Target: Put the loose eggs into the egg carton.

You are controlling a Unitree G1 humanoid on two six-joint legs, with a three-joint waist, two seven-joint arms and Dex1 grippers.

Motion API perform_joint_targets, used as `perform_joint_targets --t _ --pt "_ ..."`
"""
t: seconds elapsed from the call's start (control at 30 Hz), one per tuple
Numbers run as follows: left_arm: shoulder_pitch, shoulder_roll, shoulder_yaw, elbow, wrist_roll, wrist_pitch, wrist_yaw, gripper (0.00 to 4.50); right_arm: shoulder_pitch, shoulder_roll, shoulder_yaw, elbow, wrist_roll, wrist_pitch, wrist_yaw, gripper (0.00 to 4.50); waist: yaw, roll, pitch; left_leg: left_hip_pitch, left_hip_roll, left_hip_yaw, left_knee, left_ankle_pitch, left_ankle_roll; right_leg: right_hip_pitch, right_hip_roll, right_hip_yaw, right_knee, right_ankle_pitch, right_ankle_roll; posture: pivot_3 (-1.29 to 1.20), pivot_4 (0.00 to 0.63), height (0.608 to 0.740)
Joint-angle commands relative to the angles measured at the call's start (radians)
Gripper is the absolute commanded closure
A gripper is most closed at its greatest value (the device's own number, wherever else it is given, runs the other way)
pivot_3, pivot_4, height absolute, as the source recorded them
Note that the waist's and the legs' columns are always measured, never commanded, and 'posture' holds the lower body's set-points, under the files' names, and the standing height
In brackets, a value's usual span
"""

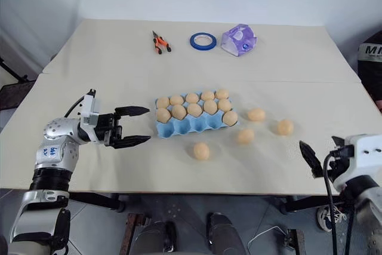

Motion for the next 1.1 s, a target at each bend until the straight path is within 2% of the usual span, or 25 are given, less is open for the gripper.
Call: perform_joint_targets --t 0.03,0.2,0.27,0.57,0.67,0.8,0.9,1.1 --pt "-0.006 -0.002 0.005 -0.036 -0.015 -0.007 0.015 0.04 -0.119 0.021 0.070 0.120 -0.041 -0.011 -0.062 0.00 -0.003 0.000 0.000 0.000 0.000 0.000 0.000 0.000 0.000 0.000 0.000 0.000 0.000 0.000 0.000 0.00 0.150 0.740" --pt "0.028 -0.008 0.015 -0.074 -0.018 -0.009 0.051 0.04 -0.337 0.037 0.201 0.374 -0.114 -0.042 -0.075 0.00 -0.011 0.001 0.000 -0.001 0.000 0.000 -0.002 0.003 0.004 -0.001 -0.001 0.000 0.000 0.000 0.000 0.00 0.150 0.740" --pt "0.045 -0.005 0.020 -0.094 -0.022 -0.007 0.063 0.04 -0.382 0.032 0.234 0.440 -0.152 -0.071 -0.071 0.00 -0.010 0.001 0.000 -0.002 0.000 0.000 -0.002 0.003 0.004 -0.002 -0.001 0.000 0.001 0.000 0.000 0.00 0.150 0.740" --pt "0.100 0.006 0.041 -0.148 -0.027 -0.006 0.111 0.04 -0.427 0.006 0.331 0.558 -0.270 -0.118 -0.058 0.00 -0.008 0.001 0.001 -0.004 0.000 -0.001 -0.003 0.001 0.003 -0.004 0.000 -0.001 0.001 -0.001 0.001 0.00 0.150 0.740" --pt "0.104 0.004 0.041 -0.150 -0.026 -0.010 0.121 0.00 -0.413 0.015 0.324 0.545 -0.279 -0.135 -0.059 0.57 -0.009 0.001 0.001 -0.003 0.000 -0.001 -0.002 0.001 0.003 -0.004 0.000 -0.001 0.001 -0.001 0.001 0.00 0.150 0.740" --pt "0.091 -0.002 0.036 -0.134 -0.020 -0.022 0.129 0.00 -0.410 0.014 0.309 0.514 -0.280 -0.140 -0.065 2.03 -0.010 0.001 0.001 -0.002 0.000 -0.001 -0.002 0.001 0.003 -0.003 0.000 -0.001 0.002 -0.001 0.001 0.00 0.150 0.740" --pt "0.080 -0.006 0.032 -0.121 -0.017 -0.028 0.133 0.00 -0.414 0.001 0.300 0.479 -0.275 -0.127 -0.063 2.86 -0.012 0.002 0.001 -0.002 0.000 -0.001 -0.003 0.001 0.003 -0.003 0.000 0.000 0.002 -0.001 0.001 0.00 0.150 0.740" --pt "0.065 -0.009 0.029 -0.106 -0.016 -0.032 0.134 0.00 -0.485 -0.026 0.307 0.284 -0.207 0.017 -0.049 2.93 -0.013 0.003 0.001 -0.002 0.000 -0.001 -0.003 0.001 0.002 -0.003 0.000 0.000 0.002 -0.001 0.001 0.00 0.150 0.740"
